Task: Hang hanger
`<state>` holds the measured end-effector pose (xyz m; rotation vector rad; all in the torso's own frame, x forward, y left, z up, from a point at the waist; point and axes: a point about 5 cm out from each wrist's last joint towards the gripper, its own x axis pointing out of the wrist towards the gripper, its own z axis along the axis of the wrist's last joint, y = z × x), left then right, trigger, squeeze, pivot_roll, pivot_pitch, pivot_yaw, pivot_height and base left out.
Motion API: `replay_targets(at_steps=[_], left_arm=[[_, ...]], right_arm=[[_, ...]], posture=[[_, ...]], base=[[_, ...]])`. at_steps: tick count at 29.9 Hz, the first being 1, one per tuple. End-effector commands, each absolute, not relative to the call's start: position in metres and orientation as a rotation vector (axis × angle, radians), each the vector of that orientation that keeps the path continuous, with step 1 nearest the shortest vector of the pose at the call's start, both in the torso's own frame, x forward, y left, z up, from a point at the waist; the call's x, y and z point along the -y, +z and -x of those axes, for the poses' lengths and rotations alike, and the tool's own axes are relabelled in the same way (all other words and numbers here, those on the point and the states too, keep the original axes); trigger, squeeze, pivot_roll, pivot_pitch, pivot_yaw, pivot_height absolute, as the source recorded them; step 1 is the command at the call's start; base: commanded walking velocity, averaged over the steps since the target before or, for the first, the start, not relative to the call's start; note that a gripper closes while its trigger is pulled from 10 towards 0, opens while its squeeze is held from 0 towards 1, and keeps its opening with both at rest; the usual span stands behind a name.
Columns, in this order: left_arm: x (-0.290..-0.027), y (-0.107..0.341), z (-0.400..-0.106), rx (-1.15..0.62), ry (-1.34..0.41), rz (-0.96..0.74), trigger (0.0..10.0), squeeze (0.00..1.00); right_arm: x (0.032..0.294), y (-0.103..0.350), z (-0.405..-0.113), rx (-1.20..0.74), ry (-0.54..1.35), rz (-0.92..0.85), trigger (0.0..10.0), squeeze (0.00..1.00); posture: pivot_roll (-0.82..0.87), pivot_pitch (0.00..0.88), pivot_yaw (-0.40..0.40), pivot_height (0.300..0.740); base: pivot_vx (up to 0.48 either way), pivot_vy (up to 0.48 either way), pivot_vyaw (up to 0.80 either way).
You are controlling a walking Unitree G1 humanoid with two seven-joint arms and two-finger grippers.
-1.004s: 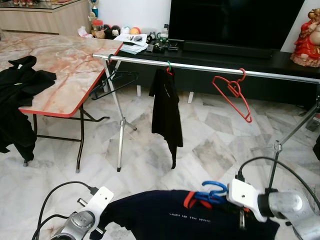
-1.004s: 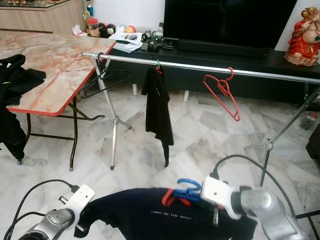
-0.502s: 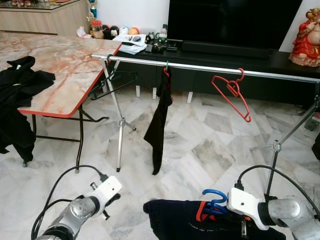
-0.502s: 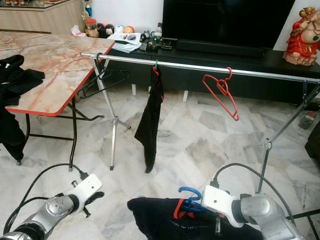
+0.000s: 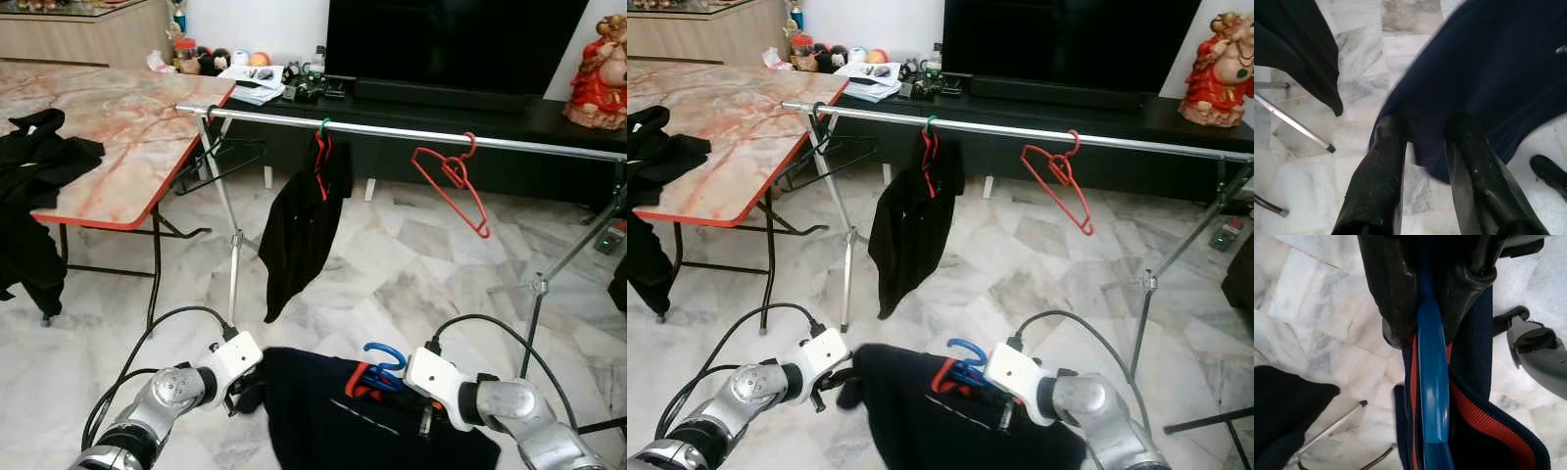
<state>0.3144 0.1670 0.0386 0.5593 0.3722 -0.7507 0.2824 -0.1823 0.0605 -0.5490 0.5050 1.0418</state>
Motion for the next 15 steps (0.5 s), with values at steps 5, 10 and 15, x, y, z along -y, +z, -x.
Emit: replay_targets(at_steps=[5, 10, 15], left_arm=[[-0.165, 0.045, -0.318, -0.343, -0.769, -0.552, 10.0, 0.0], [-0.162, 0.051, -0.321, -0.327, -0.81, -0.576, 10.0, 0.08], [-0.159, 0.052, -0.317, -0.351, -0.923, -0.578, 10.0, 1.0]], right_arm=[[0.185, 0.054, -0.266, -0.58, 1.196, 0.593, 10.0, 0.0], [0.189, 0.051, -0.27, -0.607, 1.192, 0.674, 10.0, 0.0], [0.183, 0.054, -0.28, -0.583, 1.178, 0.684, 10.0, 0.0]], posture=[[-0.02, 0.054, -0.046, 0.74], [-0.02, 0.05, -0.049, 0.74], [-0.01, 0.044, -0.048, 0.74]], base=[[0.0, 0.0, 0.0], [0.0, 0.0, 0.0], [0.0, 0.0, 0.0]])
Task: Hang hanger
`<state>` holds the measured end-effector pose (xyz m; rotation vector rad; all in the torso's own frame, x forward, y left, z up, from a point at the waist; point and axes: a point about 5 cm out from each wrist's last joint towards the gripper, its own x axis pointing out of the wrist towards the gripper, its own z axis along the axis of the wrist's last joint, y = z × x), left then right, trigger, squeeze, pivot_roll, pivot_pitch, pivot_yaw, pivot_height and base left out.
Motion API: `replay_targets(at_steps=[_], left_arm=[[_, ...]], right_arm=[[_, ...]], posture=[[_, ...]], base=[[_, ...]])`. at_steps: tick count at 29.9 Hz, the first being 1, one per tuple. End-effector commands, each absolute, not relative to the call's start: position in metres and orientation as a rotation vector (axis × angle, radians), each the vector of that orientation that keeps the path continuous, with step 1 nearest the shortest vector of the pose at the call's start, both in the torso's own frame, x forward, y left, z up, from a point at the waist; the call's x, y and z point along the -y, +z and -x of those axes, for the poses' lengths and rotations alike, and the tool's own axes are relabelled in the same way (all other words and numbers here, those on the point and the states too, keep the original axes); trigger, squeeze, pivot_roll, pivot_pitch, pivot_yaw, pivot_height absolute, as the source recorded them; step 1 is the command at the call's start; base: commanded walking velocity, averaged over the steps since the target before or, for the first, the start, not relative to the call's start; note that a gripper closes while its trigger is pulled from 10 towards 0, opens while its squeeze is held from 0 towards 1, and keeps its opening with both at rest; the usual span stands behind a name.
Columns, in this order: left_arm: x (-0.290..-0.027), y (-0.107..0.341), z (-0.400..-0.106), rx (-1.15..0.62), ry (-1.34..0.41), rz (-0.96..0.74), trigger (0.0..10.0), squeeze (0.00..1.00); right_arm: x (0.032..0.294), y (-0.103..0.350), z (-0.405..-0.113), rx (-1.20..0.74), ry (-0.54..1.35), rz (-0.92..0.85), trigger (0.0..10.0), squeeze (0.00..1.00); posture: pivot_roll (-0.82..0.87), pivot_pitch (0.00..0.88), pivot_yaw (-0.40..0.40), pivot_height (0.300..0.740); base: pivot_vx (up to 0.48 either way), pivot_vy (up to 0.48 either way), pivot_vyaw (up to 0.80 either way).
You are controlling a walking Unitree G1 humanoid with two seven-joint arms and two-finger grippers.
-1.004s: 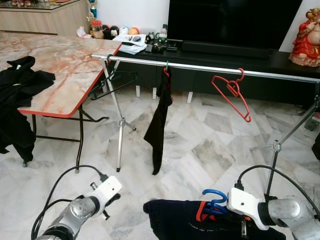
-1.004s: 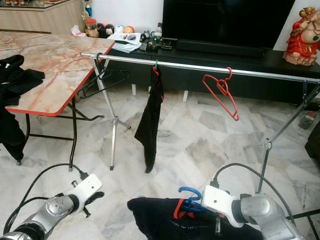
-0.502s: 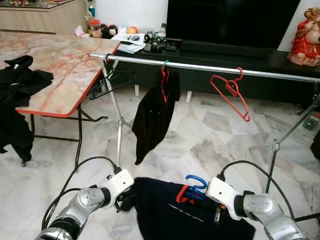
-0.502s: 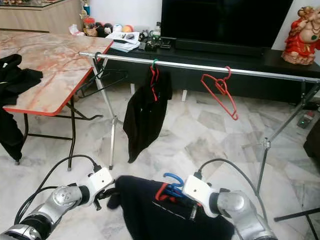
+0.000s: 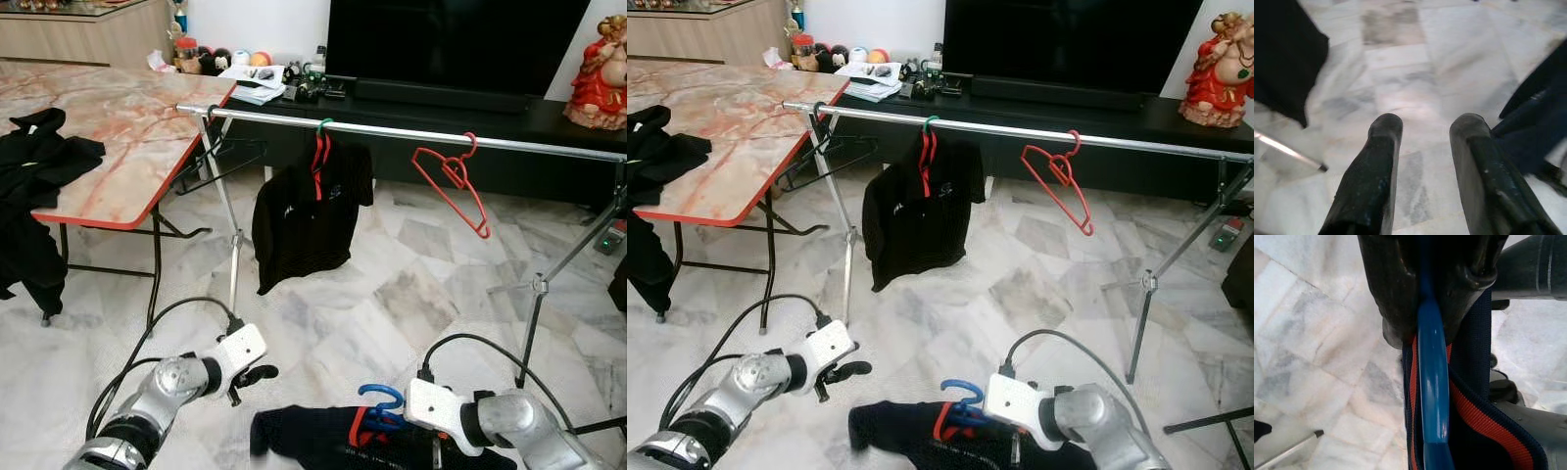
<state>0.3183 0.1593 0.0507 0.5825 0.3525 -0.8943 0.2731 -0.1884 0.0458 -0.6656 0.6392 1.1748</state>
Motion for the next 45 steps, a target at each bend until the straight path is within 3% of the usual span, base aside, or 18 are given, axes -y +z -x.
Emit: replay_targets(at_steps=[1, 6, 20, 21, 22, 23, 28, 36, 37, 38, 39, 40, 45], left_arm=[[-0.157, 0.053, -0.316, -0.351, -0.954, -0.558, 10.0, 1.0], [-0.157, 0.049, -0.306, -0.446, -1.137, -0.574, 10.0, 1.0], [-0.151, 0.047, -0.304, -0.456, -1.147, -0.58, 10.0, 1.0], [-0.149, 0.047, -0.304, -0.456, -1.163, -0.589, 10.0, 0.92], [-0.148, 0.046, -0.303, -0.463, -1.175, -0.585, 10.0, 0.27], [-0.148, 0.046, -0.302, -0.472, -1.188, -0.58, 10.0, 0.0], [-0.145, 0.043, -0.297, -0.507, -1.254, -0.573, 10.0, 0.0], [-0.14, 0.042, -0.302, -0.489, -1.193, -0.604, 10.0, 0.0], [-0.14, 0.042, -0.302, -0.488, -1.19, -0.603, 4.7, 0.0], [-0.14, 0.042, -0.302, -0.488, -1.19, -0.603, 4.7, 0.0], [-0.139, 0.043, -0.302, -0.483, -1.186, -0.6, 3.8, 0.0], [-0.139, 0.043, -0.303, -0.48, -1.183, -0.593, 0.0, 0.0], [-0.138, 0.045, -0.303, -0.464, -1.182, -0.599, 0.0, 0.0]], right_arm=[[0.182, 0.055, -0.282, -0.578, 1.18, 0.689, 10.0, 0.0], [0.175, 0.056, -0.286, -0.564, 1.193, 0.712, 10.0, 0.0], [0.167, 0.06, -0.289, -0.526, 1.237, 0.721, 10.0, 0.0], [0.166, 0.061, -0.289, -0.523, 1.238, 0.721, 10.0, 0.0], [0.166, 0.061, -0.29, -0.519, 1.239, 0.722, 10.0, 0.0], [0.165, 0.062, -0.29, -0.515, 1.238, 0.724, 10.0, 0.0], [0.16, 0.065, -0.294, -0.489, 1.237, 0.723, 10.0, 0.0], [0.152, 0.08, -0.294, -0.424, 1.293, 0.678, 10.0, 0.0], [0.152, 0.08, -0.294, -0.423, 1.293, 0.679, 10.0, 0.0], [0.152, 0.08, -0.294, -0.423, 1.293, 0.679, 10.0, 0.0], [0.152, 0.08, -0.294, -0.424, 1.292, 0.679, 10.0, 0.0], [0.153, 0.08, -0.294, -0.425, 1.291, 0.68, 10.0, 0.0], [0.154, 0.079, -0.294, -0.432, 1.292, 0.677, 10.0, 0.0]], posture=[[-0.01, 0.044, -0.048, 0.74], [0.0, 0.033, -0.047, 0.74], [-0.01, 0.008, -0.044, 0.74], [-0.01, 0.008, -0.044, 0.74], [-0.01, 0.007, -0.045, 0.74], [-0.01, 0.007, -0.045, 0.74], [-0.01, 0.017, -0.047, 0.74], [-0.02, 0.033, -0.052, 0.74], [-0.02, 0.033, -0.052, 0.74], [-0.02, 0.033, -0.052, 0.74], [-0.02, 0.037, -0.052, 0.74], [-0.02, 0.038, -0.053, 0.74], [-0.02, 0.043, -0.055, 0.74]], base=[[0.0, 0.0, 0.0], [0.0, 0.0, 0.0], [0.0, 0.0, 0.0], [0.0, 0.0, 0.0], [0.0, 0.0, 0.0], [0.0, 0.0, 0.0], [0.0, 0.0, 0.0], [0.0, 0.0, 0.0], [0.0, 0.0, 0.0], [0.0, 0.0, 0.0], [0.0, 0.0, 0.0], [0.0, 0.0, 0.0], [0.0, 0.0, 0.0]])
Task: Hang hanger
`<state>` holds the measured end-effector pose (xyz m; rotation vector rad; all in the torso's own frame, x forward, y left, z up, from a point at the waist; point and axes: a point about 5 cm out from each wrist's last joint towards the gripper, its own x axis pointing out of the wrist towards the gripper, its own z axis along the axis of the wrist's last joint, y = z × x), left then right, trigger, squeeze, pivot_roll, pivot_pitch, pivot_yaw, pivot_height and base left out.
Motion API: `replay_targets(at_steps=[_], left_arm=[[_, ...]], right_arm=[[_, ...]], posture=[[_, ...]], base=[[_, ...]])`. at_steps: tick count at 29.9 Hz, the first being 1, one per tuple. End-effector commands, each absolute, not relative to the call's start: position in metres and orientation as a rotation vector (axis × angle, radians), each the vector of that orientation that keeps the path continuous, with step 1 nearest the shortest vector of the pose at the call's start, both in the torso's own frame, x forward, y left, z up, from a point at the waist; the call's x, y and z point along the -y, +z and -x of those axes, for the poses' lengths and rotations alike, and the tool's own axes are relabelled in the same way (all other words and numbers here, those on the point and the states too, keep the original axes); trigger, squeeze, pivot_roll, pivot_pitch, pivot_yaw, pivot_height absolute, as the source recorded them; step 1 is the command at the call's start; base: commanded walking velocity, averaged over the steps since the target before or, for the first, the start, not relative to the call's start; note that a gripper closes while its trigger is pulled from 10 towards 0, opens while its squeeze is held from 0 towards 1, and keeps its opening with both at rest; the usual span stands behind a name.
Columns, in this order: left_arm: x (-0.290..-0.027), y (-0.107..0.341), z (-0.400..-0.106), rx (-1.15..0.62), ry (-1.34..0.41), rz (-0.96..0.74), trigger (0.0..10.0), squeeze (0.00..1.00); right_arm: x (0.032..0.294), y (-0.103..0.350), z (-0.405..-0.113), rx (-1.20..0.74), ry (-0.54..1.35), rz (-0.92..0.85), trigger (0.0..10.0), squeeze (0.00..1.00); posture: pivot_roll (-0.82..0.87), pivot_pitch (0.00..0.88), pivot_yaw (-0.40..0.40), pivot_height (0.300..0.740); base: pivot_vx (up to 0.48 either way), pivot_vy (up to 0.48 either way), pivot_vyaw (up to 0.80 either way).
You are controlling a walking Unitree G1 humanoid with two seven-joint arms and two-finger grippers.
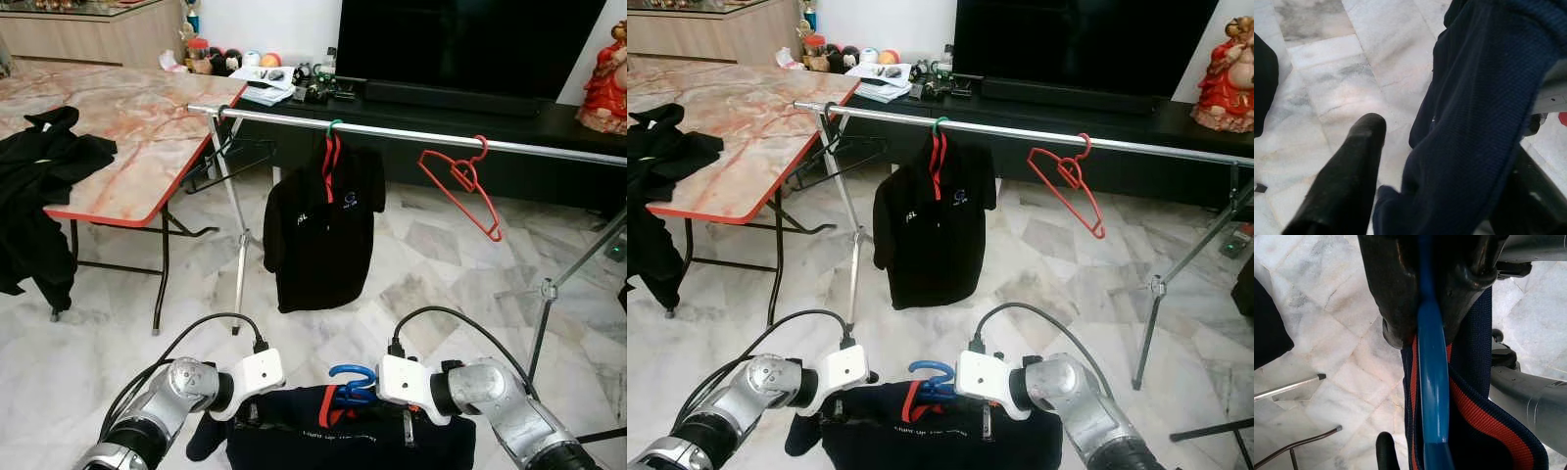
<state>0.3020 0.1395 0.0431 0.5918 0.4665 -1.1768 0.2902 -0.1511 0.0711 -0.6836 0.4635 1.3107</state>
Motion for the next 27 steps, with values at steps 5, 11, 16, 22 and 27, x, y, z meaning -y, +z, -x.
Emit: replay_targets(at_steps=[5, 11, 16, 22, 27], left_arm=[[-0.1394, 0.0454, -0.3042, -0.465, -1.176, -0.599, 0.0, 0.0], [-0.1385, 0.0461, -0.3044, -0.462, -1.18, -0.596, 0.0, 0.0], [-0.1377, 0.0453, -0.3034, -0.463, -1.187, -0.593, 0.0, 0.0], [-0.1369, 0.0449, -0.3028, -0.461, -1.192, -0.592, 0.0, 0.0], [-0.137, 0.0452, -0.3028, -0.46, -1.194, -0.596, 0.0, 0.0]], right_arm=[[0.1543, 0.0784, -0.2929, -0.44, 1.296, 0.673, 10.0, 0.0], [0.1551, 0.0775, -0.2928, -0.447, 1.297, 0.673, 10.0, 0.0], [0.1554, 0.0775, -0.2929, -0.447, 1.294, 0.67, 10.0, 0.0], [0.1557, 0.0775, -0.2932, -0.448, 1.291, 0.659, 10.0, 0.0], [0.1557, 0.0775, -0.2936, -0.451, 1.291, 0.653, 10.0, 0.0]], posture=[[-0.01, 0.044, -0.056, 0.74], [-0.01, 0.044, -0.058, 0.74], [-0.01, 0.044, -0.058, 0.74], [-0.01, 0.045, -0.059, 0.74], [-0.01, 0.045, -0.059, 0.74]], base=[[0.0, 0.0, 0.0], [0.0, 0.0, 0.0], [0.0, 0.0, 0.0], [0.0, 0.0, 0.0], [0.0, 0.0, 0.0]])
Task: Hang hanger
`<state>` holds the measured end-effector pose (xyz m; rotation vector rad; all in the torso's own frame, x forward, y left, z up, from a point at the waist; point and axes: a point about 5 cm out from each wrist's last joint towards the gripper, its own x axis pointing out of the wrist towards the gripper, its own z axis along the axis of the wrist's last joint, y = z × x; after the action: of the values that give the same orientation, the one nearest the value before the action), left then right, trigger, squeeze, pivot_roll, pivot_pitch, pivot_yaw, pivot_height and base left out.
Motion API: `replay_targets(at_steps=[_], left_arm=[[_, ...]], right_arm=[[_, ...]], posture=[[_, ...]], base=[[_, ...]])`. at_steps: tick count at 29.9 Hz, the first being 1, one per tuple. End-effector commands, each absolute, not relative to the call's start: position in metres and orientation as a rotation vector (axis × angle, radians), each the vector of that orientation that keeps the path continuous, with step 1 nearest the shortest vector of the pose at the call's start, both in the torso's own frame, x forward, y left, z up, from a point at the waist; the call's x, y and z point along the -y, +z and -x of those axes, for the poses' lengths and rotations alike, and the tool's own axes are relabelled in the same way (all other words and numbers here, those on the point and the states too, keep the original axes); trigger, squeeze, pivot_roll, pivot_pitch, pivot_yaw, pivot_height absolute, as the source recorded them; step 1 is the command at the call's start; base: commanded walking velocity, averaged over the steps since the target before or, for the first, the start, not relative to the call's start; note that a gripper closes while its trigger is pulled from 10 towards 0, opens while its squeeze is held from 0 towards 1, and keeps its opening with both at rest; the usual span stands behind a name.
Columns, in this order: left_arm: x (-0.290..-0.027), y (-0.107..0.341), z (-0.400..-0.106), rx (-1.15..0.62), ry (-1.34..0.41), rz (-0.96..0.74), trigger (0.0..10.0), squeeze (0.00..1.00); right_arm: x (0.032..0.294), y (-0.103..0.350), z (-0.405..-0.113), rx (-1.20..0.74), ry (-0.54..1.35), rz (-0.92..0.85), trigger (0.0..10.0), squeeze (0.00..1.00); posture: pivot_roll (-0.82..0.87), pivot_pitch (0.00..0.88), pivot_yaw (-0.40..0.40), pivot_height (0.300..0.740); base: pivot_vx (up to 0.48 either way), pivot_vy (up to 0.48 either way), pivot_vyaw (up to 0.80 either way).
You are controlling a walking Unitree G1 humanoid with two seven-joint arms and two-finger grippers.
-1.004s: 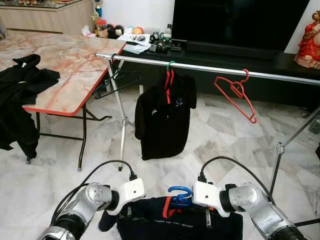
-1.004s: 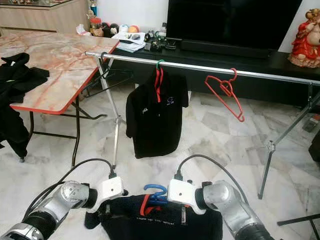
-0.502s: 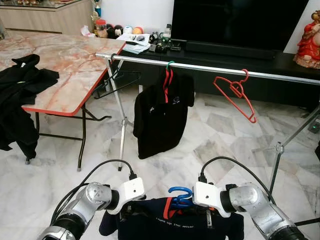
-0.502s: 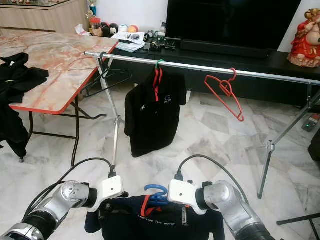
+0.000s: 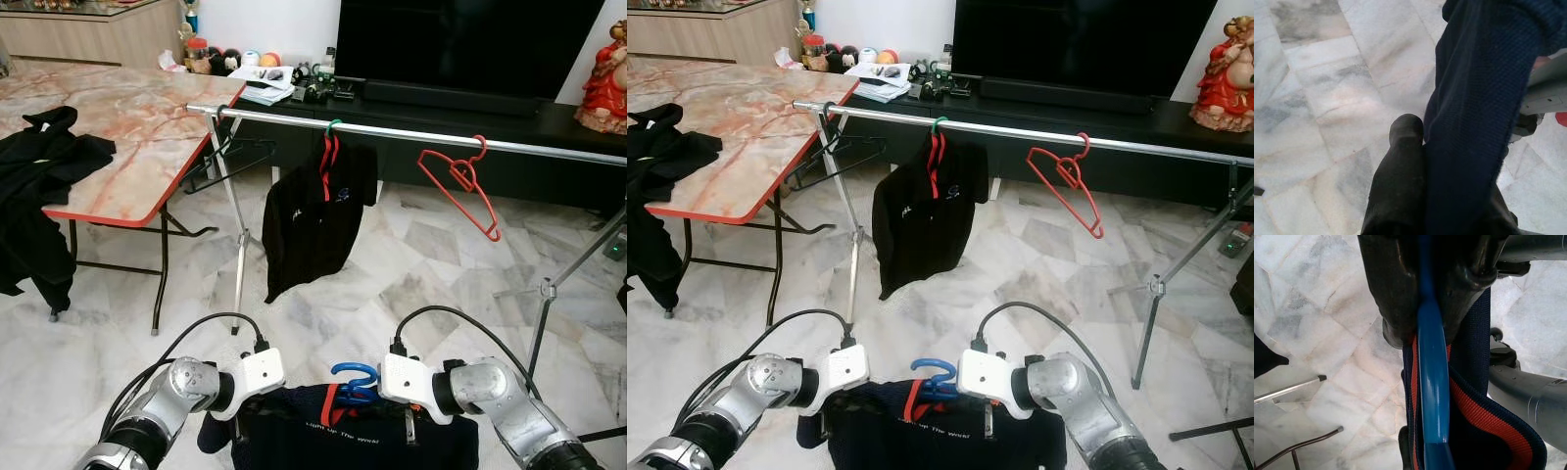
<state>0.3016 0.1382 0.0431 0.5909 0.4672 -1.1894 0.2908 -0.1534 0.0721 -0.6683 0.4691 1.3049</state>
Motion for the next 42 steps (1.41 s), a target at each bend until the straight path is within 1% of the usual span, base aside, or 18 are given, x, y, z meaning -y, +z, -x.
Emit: replay_targets(at_steps=[1, 3, 4, 5, 6, 11, 15, 17, 18, 19, 20, 22, 30, 37, 42], left_arm=[[-0.137, 0.045, -0.303, -0.461, -1.196, -0.598, 0.0, 0.0], [-0.137, 0.045, -0.303, -0.462, -1.197, -0.598, 0.0, 0.0], [-0.137, 0.045, -0.303, -0.462, -1.198, -0.598, 0.0, 0.0], [-0.137, 0.045, -0.302, -0.463, -1.199, -0.6, 0.0, 0.0], [-0.137, 0.045, -0.302, -0.463, -1.2, -0.6, 0.0, 0.0], [-0.138, 0.043, -0.301, -0.47, -1.202, -0.606, 0.0, 0.0], [-0.139, 0.042, -0.3, -0.478, -1.202, -0.62, 0.0, 0.0], [-0.139, 0.041, -0.3, -0.481, -1.201, -0.625, 0.0, 0.0], [-0.139, 0.041, -0.3, -0.481, -1.201, -0.625, 0.0, 0.0], [-0.139, 0.04, -0.3, -0.483, -1.201, -0.627, 0.0, 0.0], [-0.139, 0.04, -0.299, -0.484, -1.202, -0.625, 0.0, 0.0], [-0.138, 0.039, -0.298, -0.486, -1.204, -0.625, 0.0, 0.0], [-0.138, 0.038, -0.298, -0.487, -1.202, -0.625, 0.0, 0.0], [-0.139, 0.038, -0.298, -0.489, -1.195, -0.626, 0.0, 0.0], [-0.139, 0.038, -0.298, -0.489, -1.193, -0.625, 0.0, 0.0]], right_arm=[[0.155, 0.078, -0.294, -0.448, 1.292, 0.649, 10.0, 0.0], [0.155, 0.078, -0.294, -0.447, 1.292, 0.647, 10.0, 0.0], [0.155, 0.079, -0.294, -0.446, 1.294, 0.641, 10.0, 0.38], [0.155, 0.08, -0.294, -0.445, 1.296, 0.634, 10.0, 0.93], [0.155, 0.08, -0.294, -0.446, 1.297, 0.627, 10.0, 1.0], [0.158, 0.083, -0.294, -0.452, 1.309, 0.636, 10.0, 1.0], [0.165, 0.085, -0.296, -0.465, 1.295, 0.694, 10.0, 1.0], [0.17, 0.087, -0.301, -0.456, 1.24, 0.759, 10.0, 0.99], [0.17, 0.087, -0.301, -0.456, 1.24, 0.759, 10.0, 0.99], [0.171, 0.089, -0.305, -0.433, 1.203, 0.781, 10.0, 0.69], [0.17, 0.094, -0.312, -0.394, 1.143, 0.746, 10.0, 0.0], [0.169, 0.096, -0.315, -0.374, 1.118, 0.731, 10.0, 0.0], [0.166, 0.094, -0.318, -0.346, 1.076, 0.766, 10.0, 0.0], [0.164, 0.082, -0.31, -0.385, 1.127, 0.803, 10.0, 0.0], [0.174, 0.07, -0.308, -0.43, 1.113, 0.985, 10.0, 0.0]], posture=[[-0.01, 0.044, -0.06, 0.74], [-0.01, 0.044, -0.06, 0.74], [-0.01, 0.044, -0.06, 0.74], [-0.01, 0.044, -0.06, 0.74], [-0.01, 0.044, -0.06, 0.74], [-0.02, 0.044, -0.059, 0.74], [-0.02, 0.045, -0.06, 0.74], [-0.02, 0.046, -0.061, 0.74], [-0.02, 0.046, -0.061, 0.74], [-0.02, 0.046, -0.062, 0.74], [-0.02, 0.046, -0.062, 0.74], [-0.02, 0.046, -0.062, 0.74], [-0.02, 0.044, -0.064, 0.74], [-0.02, 0.043, -0.065, 0.74], [-0.02, 0.042, -0.066, 0.74]], base=[[0.0, 0.0, 0.0], [0.0, 0.0, 0.0], [0.0, 0.0, 0.0], [0.0, 0.0, 0.0], [0.0, 0.0, 0.0], [0.0, 0.0, 0.0], [0.0, 0.0, 0.0], [0.0, 0.0, 0.0], [0.0, 0.0, 0.0], [0.0, 0.0, 0.0], [0.0, 0.0, 0.0], [0.0, 0.0, 0.0], [0.0, 0.0, 0.0], [0.0, 0.0, 0.0], [0.0, 0.0, 0.0]])
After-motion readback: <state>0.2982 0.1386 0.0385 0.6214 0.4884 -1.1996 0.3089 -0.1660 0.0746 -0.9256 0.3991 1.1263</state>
